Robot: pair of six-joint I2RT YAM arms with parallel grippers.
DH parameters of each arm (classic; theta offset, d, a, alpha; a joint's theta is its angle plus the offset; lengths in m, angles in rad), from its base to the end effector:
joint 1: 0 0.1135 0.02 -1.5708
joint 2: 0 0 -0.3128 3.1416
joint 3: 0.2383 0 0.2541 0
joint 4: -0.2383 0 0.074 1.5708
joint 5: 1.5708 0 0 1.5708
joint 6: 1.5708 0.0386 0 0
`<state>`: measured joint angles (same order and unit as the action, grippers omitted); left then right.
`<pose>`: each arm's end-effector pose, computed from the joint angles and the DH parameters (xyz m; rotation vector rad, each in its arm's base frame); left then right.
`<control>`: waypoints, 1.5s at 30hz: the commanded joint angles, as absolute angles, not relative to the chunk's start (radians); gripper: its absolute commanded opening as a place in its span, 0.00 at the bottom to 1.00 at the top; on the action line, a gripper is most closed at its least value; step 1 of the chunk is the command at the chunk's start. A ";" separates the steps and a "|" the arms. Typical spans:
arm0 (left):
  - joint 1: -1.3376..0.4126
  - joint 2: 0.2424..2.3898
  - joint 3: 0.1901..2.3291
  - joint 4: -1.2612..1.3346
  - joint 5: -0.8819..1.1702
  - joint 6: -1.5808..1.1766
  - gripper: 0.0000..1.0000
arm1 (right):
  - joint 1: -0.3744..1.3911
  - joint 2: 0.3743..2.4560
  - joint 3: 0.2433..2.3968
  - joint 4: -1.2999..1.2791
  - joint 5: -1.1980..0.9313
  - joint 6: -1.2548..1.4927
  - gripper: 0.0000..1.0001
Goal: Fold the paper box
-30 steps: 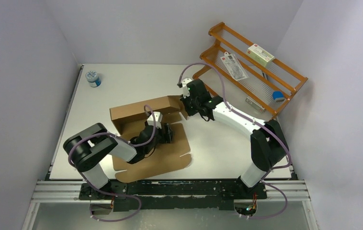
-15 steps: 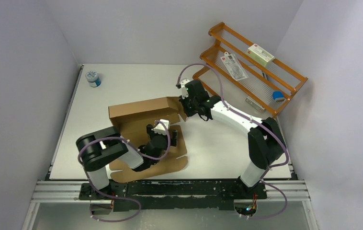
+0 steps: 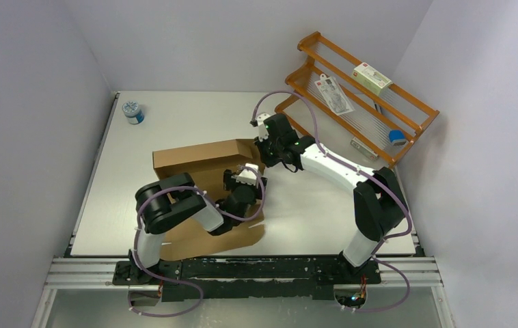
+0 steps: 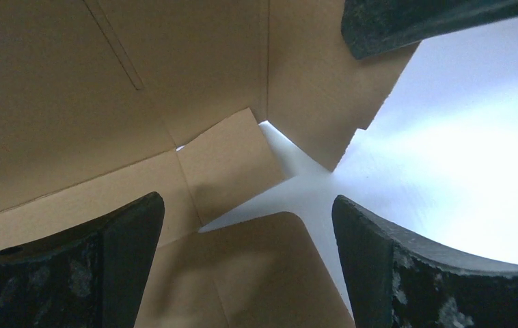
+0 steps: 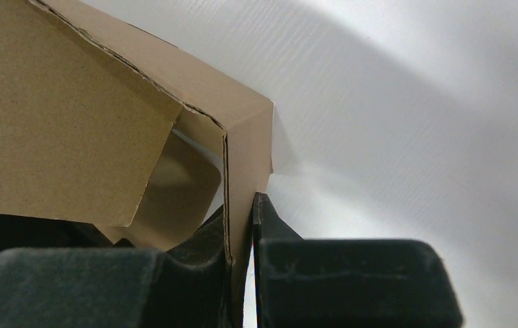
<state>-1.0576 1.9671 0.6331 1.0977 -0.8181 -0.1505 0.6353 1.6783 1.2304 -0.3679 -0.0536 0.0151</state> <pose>0.1986 -0.2951 0.1526 0.2152 1.7204 -0.1488 0.3040 0.2267 0.2897 -0.7621 2.2942 0.3676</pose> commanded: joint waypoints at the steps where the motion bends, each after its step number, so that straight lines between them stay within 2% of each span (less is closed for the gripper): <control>1: -1.035 1.997 0.681 1.010 -0.898 -0.192 0.98 | 0.639 1.679 1.244 -0.402 -0.080 0.019 0.09; 4: -1.020 2.008 0.703 0.956 -0.930 -0.214 0.95 | 0.640 1.671 1.244 -0.403 -0.081 0.017 0.09; 8: -0.992 2.000 0.701 0.919 -0.930 -0.267 0.86 | 0.640 1.667 1.245 -0.402 -0.086 0.014 0.09; 13: -0.965 1.969 0.658 0.955 -0.908 -0.310 0.79 | 0.640 1.670 1.241 -0.399 -0.087 0.014 0.09; 20: -0.927 1.928 0.569 1.042 -0.851 -0.432 0.64 | 0.639 1.670 1.231 -0.396 -0.091 0.013 0.09; 26: -0.867 1.898 0.484 1.174 -0.758 -0.519 0.65 | 0.640 1.671 1.224 -0.397 -0.093 0.008 0.09; 36: -0.775 1.880 0.495 1.141 -0.621 -0.540 0.70 | 0.639 1.666 1.223 -0.393 -0.117 0.008 0.09; 45: -0.734 1.918 0.477 1.109 -0.529 -0.609 0.57 | 0.645 1.638 1.235 -0.378 -0.224 0.032 0.09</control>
<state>-0.7460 1.8977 0.4786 1.1244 -0.5888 -0.5545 0.6369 1.6760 1.2304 -0.3717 -0.1284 0.0154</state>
